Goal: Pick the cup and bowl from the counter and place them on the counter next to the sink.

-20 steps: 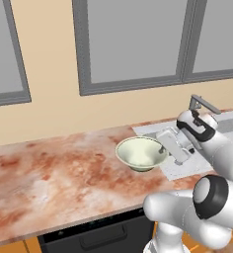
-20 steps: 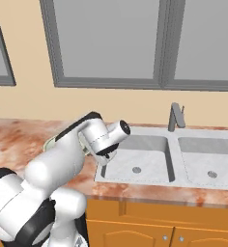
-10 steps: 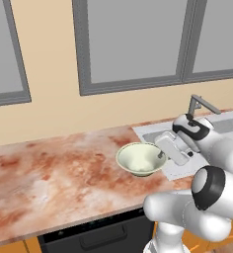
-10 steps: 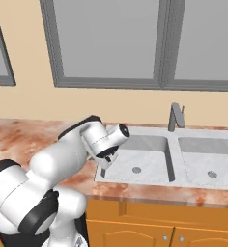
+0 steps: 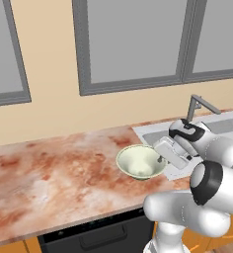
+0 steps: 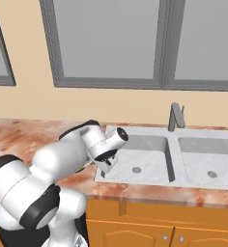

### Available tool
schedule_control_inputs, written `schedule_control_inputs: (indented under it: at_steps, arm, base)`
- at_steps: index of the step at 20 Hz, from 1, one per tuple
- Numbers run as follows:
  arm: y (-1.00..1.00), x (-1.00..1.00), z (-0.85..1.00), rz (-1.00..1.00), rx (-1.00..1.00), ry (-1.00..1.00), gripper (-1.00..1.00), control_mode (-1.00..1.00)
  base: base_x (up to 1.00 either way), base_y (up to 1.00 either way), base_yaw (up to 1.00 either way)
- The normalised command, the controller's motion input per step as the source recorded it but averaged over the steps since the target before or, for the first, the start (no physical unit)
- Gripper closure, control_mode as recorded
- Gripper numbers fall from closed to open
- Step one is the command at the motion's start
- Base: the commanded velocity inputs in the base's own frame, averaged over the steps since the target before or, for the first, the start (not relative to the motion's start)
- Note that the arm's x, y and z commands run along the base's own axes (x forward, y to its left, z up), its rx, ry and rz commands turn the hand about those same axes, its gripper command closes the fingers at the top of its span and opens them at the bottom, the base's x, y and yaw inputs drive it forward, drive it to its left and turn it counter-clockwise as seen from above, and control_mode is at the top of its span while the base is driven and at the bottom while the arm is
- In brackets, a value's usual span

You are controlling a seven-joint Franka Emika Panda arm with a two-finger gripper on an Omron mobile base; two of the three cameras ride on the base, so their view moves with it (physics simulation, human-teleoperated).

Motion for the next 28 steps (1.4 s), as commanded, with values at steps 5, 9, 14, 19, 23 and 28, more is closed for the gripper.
schedule_control_inputs:
  at_steps: [5, 9, 14, 19, 23, 28]
  arm:
    - [0.0, 0.03, -0.14, 0.0, -0.04, 0.0, 1.0, -1.0]
    - [0.0, 0.0, 0.01, 0.0, 0.0, 0.0, 1.0, -1.0]
    - [0.0, 0.0, 0.0, 0.0, 0.0, 0.0, -1.0, -1.0]
    - [0.0, -0.05, 0.0, 0.0, 0.0, 0.0, -1.0, -1.0]
    - [0.0, -0.36, 0.19, 0.0, 0.0, -0.06, -1.0, -1.0]
    - [0.0, -0.46, 0.46, 0.0, 0.0, -0.1, -1.0, -1.0]
  base:
    - [0.0, 0.0, 0.0]
    - [0.0, 0.0, 0.0]
    - [0.0, 0.0, 0.0]
    - [0.0, 0.0, 0.0]
    - [0.0, 0.0, 0.0]
    - [0.0, 0.0, 0.0]
